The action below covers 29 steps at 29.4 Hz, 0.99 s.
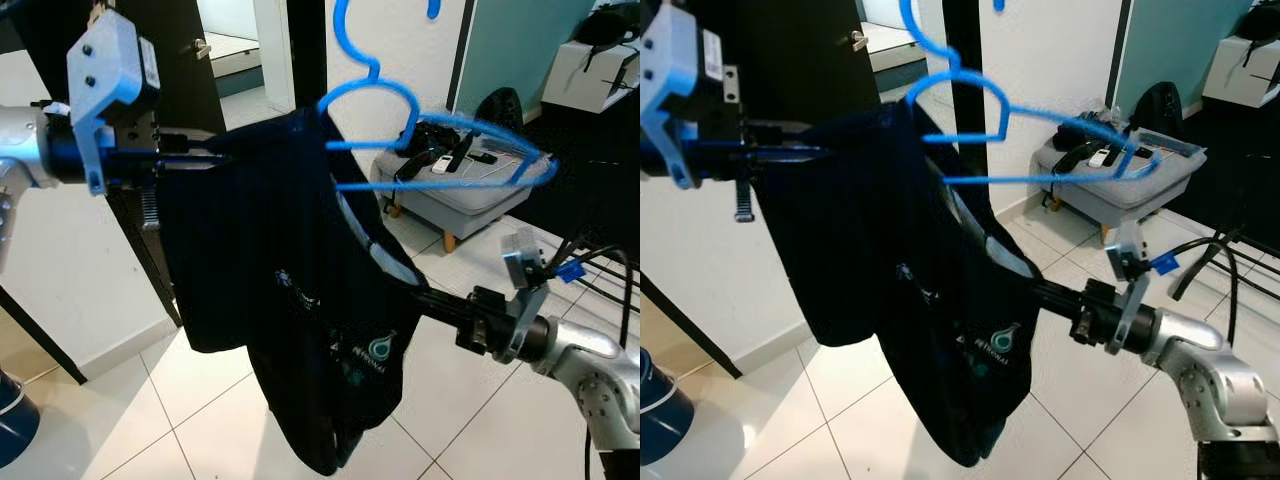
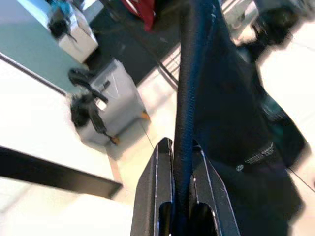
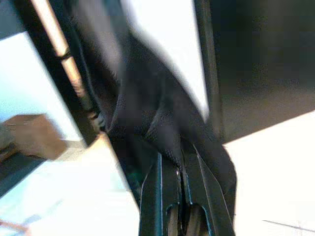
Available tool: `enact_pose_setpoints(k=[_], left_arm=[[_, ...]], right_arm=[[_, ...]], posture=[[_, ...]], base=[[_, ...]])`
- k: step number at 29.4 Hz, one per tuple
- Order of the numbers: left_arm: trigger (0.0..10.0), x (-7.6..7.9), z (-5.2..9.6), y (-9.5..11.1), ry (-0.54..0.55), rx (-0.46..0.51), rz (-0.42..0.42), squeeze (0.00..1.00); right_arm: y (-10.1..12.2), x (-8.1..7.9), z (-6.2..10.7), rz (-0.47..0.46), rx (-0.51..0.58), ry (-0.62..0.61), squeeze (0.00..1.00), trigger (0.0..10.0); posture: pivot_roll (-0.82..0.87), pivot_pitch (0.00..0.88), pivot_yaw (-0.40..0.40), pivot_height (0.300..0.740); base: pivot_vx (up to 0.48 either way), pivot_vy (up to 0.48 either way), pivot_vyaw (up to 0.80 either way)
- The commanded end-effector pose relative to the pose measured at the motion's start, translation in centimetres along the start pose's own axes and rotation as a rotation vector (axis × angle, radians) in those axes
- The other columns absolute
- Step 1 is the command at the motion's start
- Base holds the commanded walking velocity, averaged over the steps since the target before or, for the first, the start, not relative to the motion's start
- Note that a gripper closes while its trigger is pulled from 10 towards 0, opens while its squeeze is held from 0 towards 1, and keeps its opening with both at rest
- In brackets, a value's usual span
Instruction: Hang hanger
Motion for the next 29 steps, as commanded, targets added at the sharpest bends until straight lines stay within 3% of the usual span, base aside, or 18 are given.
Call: enact_pose_setpoints(k=[1, 2, 9, 29], left_arm=[[10.0, 0.9, 1.1, 0.6, -0.071, -0.004, -0.031, 0.0], [10.0, 1.6, 1.5, 0.3, -0.102, -0.007, -0.026, 0.0], [10.0, 2.0, 2.2, -0.2, -0.111, -0.013, -0.01, 0.0], [10.0, 0.0, 5.0, -2.0, 0.094, -0.096, -0.008, 0.0]], right_arm=[[0.9, 0.7, 0.5, 0.027, 0.029, -0.038, 0.0, 0.0], [1.4, 1.1, 0.9, 0.034, 0.045, -0.06, 0.0, 0.0], [2.0, 1.6, 1.6, 0.043, 0.061, -0.087, 0.0, 0.0], [2.4, 1.6, 2.2, 0.042, 0.059, -0.083, 0.0, 0.0]], posture=[[-0.04, 0.0, 0.081, 0.731], [-0.03, 0.0, 0.076, 0.731], [-0.03, 0.0, 0.073, 0.731], [-0.03, 0.0, 0.071, 0.731]], base=[[0.0, 0.0, 0.0], [0.0, 0.0, 0.0], [0.0, 0.0, 0.0], [0.0, 0.0, 0.0]])
Point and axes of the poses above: a point about 5 cm out from each wrist's last joint towards the gripper, its own z axis pointing back from the gripper into the wrist, its own y axis along the axis of the wrist's last joint, x = y × z, the point moved 1 cm from there along -z, pointing out of the wrist towards the gripper, and after that the axes turned 4 degrees about -z, right-handed, at the moved point
